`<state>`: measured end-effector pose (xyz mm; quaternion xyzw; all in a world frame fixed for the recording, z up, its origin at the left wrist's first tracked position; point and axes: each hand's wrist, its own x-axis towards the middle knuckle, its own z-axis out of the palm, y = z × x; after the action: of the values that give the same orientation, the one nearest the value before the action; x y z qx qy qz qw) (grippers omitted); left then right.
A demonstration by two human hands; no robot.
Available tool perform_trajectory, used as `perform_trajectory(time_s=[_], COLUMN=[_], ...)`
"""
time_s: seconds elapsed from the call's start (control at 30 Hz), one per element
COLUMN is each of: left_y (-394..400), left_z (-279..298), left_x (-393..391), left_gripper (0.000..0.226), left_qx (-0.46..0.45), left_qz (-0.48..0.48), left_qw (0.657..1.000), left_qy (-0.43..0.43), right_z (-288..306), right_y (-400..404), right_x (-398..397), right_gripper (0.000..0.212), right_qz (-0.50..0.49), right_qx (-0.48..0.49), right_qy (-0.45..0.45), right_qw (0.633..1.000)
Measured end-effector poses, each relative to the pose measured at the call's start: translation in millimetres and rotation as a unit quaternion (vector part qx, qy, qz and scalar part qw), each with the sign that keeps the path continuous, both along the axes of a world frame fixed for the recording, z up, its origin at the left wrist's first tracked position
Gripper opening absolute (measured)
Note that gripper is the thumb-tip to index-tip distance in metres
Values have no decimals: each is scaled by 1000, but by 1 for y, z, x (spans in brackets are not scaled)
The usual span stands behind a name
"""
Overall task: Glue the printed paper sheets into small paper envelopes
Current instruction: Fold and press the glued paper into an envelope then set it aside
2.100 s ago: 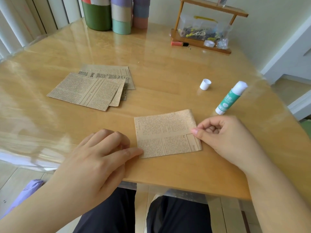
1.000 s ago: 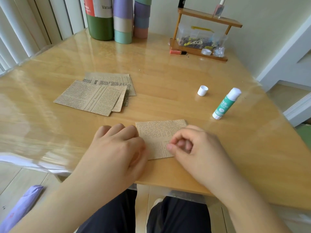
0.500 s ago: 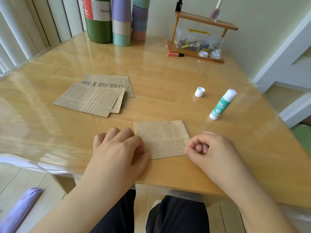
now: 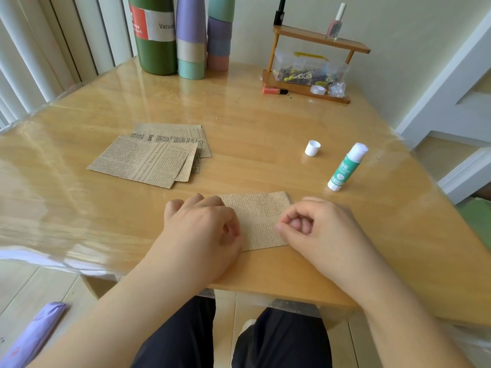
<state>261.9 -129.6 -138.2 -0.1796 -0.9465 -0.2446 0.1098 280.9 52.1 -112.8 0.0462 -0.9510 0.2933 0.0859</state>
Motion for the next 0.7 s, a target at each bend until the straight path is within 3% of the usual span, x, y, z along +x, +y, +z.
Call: perform_trajectory(time_s=[0.23,0.53,0.7], left_y=[12,-8,-10], left_z=[-10,-21,-22], left_x=[-8,1,3], left_gripper=[8,9,9], left_qx=[4,29,19], left_qz=[-12,23,28], left_qw=[1000,997,995], left_qy=[8,73,92], right_z=[-12,-11,-9], right_y=[-24,25,29], right_x=[-10,-5,-6], right_gripper=[9,18,19], right_qz=[59,-63,-65], right_qx=[11,1,38], right_qy=[-13,-15,-15], right_qw=[998,998,997])
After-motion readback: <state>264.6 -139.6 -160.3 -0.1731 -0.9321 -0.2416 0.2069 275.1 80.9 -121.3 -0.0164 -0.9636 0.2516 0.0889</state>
